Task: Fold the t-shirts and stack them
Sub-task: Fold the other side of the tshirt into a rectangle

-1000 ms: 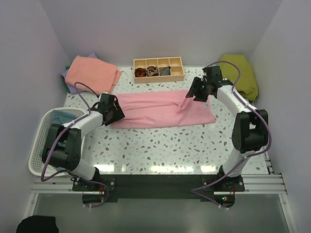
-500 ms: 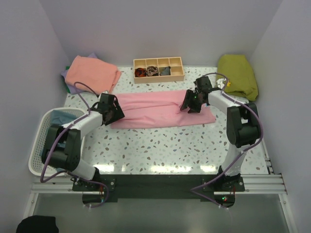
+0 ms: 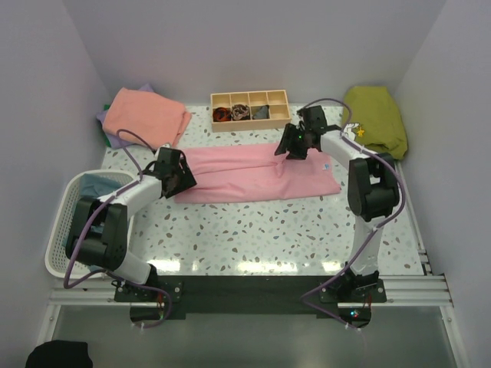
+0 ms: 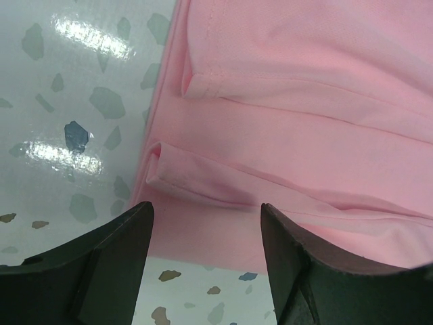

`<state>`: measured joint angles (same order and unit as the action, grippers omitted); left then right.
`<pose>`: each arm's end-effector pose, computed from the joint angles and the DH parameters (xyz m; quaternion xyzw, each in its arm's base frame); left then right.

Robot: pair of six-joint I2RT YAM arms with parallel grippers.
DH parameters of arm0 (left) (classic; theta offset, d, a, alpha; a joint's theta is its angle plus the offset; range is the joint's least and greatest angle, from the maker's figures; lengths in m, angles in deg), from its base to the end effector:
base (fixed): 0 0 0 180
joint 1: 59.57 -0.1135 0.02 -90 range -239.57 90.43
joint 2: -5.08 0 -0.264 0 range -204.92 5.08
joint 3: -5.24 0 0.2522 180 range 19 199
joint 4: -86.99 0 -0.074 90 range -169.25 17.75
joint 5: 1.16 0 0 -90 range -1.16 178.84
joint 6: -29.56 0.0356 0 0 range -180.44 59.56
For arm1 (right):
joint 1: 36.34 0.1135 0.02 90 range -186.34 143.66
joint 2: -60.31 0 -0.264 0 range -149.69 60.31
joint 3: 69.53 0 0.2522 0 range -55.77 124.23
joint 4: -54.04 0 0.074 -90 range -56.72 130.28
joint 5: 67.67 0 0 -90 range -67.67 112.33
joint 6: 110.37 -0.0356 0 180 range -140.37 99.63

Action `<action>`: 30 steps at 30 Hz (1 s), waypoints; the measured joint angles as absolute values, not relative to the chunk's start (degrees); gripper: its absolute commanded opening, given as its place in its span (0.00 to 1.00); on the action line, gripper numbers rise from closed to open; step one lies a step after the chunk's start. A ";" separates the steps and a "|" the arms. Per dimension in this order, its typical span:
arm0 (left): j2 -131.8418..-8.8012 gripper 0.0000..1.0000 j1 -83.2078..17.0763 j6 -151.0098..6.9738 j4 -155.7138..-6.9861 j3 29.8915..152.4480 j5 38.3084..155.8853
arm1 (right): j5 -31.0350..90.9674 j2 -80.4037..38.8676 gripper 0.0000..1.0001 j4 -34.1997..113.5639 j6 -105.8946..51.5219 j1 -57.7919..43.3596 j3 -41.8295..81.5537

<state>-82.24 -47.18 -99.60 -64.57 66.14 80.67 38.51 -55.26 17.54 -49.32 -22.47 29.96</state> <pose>0.2906 -0.0587 0.1757 -0.2411 0.9201 -0.0698 0.3007 0.4268 0.1156 0.1959 0.0783 0.9355 0.2400 0.2470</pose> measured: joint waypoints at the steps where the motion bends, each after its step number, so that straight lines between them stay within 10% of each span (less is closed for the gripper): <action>1: -82.24 0.69 -47.18 -99.60 -64.57 66.14 80.67 | 38.58 -55.85 0.55 17.62 -49.32 -22.47 31.05; 17: -78.20 0.69 -47.18 -99.27 -63.61 66.14 78.03 | 41.29 -65.18 0.56 19.90 -49.50 -22.47 37.72; 30: -76.74 0.69 -47.18 -98.72 -63.32 66.14 76.65 | 40.87 -50.23 0.57 20.33 -46.83 -22.37 33.81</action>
